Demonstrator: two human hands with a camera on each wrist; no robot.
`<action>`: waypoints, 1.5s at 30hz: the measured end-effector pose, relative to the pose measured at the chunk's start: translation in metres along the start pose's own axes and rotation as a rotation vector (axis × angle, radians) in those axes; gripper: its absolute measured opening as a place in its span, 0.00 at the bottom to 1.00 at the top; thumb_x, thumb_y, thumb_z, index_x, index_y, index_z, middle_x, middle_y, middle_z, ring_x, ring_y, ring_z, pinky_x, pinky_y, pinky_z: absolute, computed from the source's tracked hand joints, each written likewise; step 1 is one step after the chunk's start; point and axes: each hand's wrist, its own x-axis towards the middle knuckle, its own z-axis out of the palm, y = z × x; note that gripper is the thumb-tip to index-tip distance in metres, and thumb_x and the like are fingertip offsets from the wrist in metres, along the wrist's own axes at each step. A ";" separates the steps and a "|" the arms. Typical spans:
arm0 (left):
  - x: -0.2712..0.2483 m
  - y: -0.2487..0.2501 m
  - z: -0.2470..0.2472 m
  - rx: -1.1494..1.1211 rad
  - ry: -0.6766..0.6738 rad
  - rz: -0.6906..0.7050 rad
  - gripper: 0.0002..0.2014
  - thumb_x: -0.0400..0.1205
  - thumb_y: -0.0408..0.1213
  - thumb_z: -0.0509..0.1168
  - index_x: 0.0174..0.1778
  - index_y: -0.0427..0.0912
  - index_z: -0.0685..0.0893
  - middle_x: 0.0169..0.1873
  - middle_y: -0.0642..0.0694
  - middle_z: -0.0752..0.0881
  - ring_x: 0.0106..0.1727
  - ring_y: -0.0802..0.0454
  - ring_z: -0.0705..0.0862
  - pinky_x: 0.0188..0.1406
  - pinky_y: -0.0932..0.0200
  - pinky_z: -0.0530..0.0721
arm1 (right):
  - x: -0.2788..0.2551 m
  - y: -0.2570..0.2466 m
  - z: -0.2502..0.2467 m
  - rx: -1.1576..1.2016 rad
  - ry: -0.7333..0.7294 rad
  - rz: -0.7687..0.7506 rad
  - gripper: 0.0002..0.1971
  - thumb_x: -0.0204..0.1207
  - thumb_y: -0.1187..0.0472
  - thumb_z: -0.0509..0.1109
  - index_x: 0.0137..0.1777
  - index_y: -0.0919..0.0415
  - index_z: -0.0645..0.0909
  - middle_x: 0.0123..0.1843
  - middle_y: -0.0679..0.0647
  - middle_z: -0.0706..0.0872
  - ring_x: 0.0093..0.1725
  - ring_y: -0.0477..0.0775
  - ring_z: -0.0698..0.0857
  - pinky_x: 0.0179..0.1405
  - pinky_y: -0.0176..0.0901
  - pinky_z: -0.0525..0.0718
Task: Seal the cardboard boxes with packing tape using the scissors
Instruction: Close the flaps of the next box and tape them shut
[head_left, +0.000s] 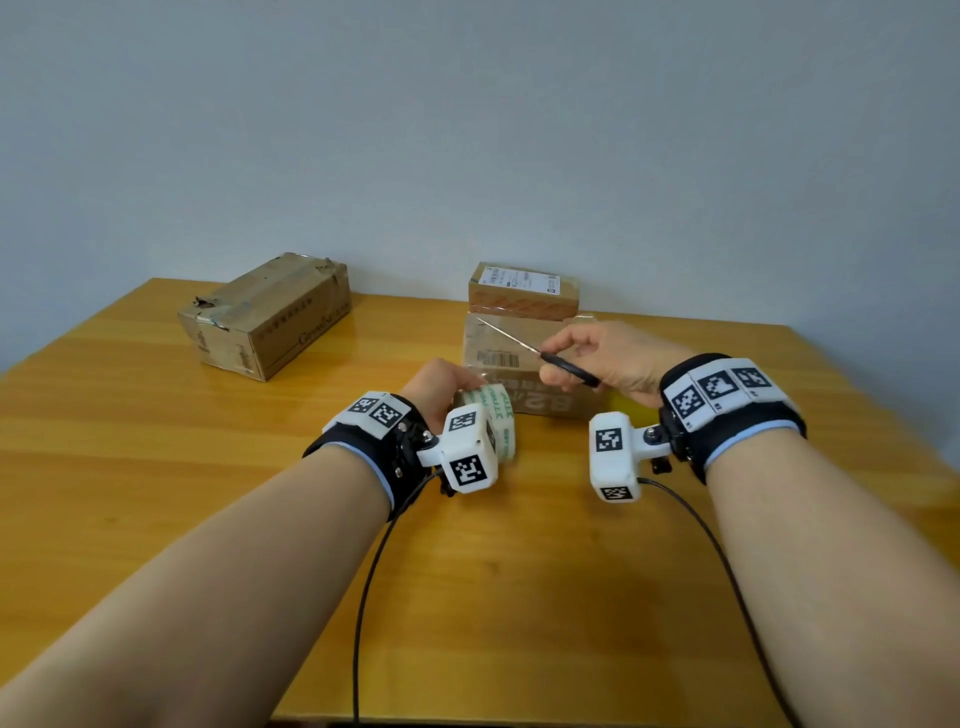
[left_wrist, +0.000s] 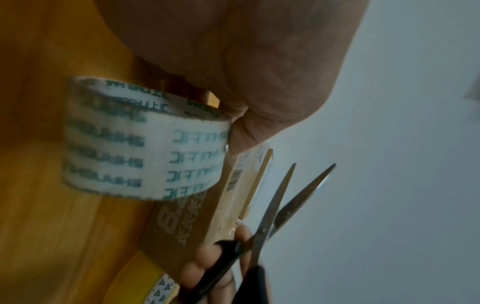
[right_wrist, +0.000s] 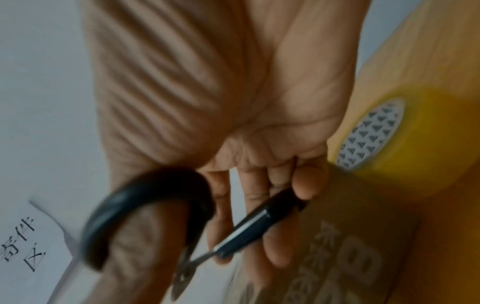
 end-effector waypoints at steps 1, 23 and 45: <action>-0.002 0.000 0.002 0.012 -0.001 0.006 0.09 0.86 0.31 0.59 0.57 0.32 0.80 0.40 0.37 0.85 0.34 0.41 0.84 0.30 0.49 0.80 | -0.005 0.003 -0.005 -0.019 -0.032 0.025 0.18 0.65 0.54 0.85 0.55 0.52 0.87 0.45 0.51 0.92 0.42 0.47 0.85 0.41 0.43 0.75; 0.011 0.003 -0.004 0.132 -0.020 -0.008 0.08 0.85 0.32 0.62 0.56 0.32 0.80 0.35 0.37 0.86 0.24 0.44 0.86 0.21 0.56 0.83 | 0.019 0.010 -0.012 -0.018 -0.331 0.262 0.30 0.55 0.53 0.84 0.58 0.63 0.86 0.41 0.57 0.91 0.34 0.47 0.88 0.37 0.39 0.88; 0.016 0.006 -0.004 0.441 -0.031 0.108 0.17 0.86 0.28 0.62 0.69 0.25 0.79 0.47 0.37 0.84 0.35 0.48 0.79 0.43 0.57 0.84 | 0.023 -0.004 -0.011 -0.307 -0.254 0.169 0.12 0.70 0.57 0.84 0.53 0.51 0.91 0.48 0.52 0.95 0.47 0.50 0.90 0.63 0.51 0.87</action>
